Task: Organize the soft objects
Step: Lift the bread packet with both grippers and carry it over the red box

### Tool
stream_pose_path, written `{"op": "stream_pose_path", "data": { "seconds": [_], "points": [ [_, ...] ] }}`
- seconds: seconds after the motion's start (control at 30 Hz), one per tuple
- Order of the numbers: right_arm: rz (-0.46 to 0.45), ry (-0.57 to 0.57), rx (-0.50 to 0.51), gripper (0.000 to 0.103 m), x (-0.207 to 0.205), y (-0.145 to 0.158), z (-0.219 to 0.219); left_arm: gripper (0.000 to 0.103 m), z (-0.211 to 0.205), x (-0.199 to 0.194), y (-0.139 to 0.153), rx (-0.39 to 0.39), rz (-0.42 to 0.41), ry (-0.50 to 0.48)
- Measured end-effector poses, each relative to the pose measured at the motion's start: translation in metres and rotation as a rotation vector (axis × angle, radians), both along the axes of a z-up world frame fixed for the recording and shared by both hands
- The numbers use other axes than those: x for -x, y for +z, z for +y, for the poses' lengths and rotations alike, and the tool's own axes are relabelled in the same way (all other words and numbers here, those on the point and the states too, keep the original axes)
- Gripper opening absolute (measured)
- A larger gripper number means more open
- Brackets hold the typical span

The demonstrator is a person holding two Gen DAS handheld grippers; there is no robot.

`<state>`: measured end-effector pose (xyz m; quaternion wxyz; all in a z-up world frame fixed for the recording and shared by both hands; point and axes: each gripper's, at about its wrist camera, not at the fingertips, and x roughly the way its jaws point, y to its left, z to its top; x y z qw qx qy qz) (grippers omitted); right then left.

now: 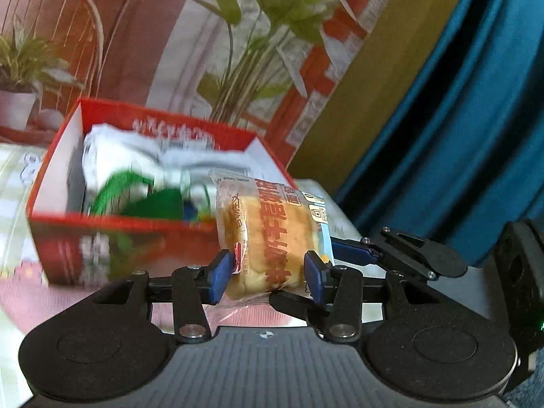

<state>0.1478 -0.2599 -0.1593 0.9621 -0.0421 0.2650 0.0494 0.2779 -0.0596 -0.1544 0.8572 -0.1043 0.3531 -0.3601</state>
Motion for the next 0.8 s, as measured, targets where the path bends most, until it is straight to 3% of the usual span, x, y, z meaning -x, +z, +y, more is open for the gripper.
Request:
{"op": "stream_pose_path", "data": {
  "seconds": [0.2,0.47,0.67,0.8],
  "points": [
    [-0.014,-0.039,-0.048,0.057,-0.036,0.011,-0.027,0.048,-0.013,-0.034,0.01,0.012,-0.016,0.002],
    [0.007,-0.048,0.009,0.057,-0.074,0.003,-0.039,0.048,-0.016,-0.066,-0.003,0.066,0.051,0.072],
    [0.047,-0.021,0.063,0.057,-0.092,-0.007,-0.038,0.048,-0.018,-0.076,-0.012,0.046,0.07,0.084],
    [0.059,-0.031,0.044,0.057,-0.094,-0.015,-0.038,0.048,-0.019,-0.078,-0.016,0.019,0.095,0.098]
  ]
}}
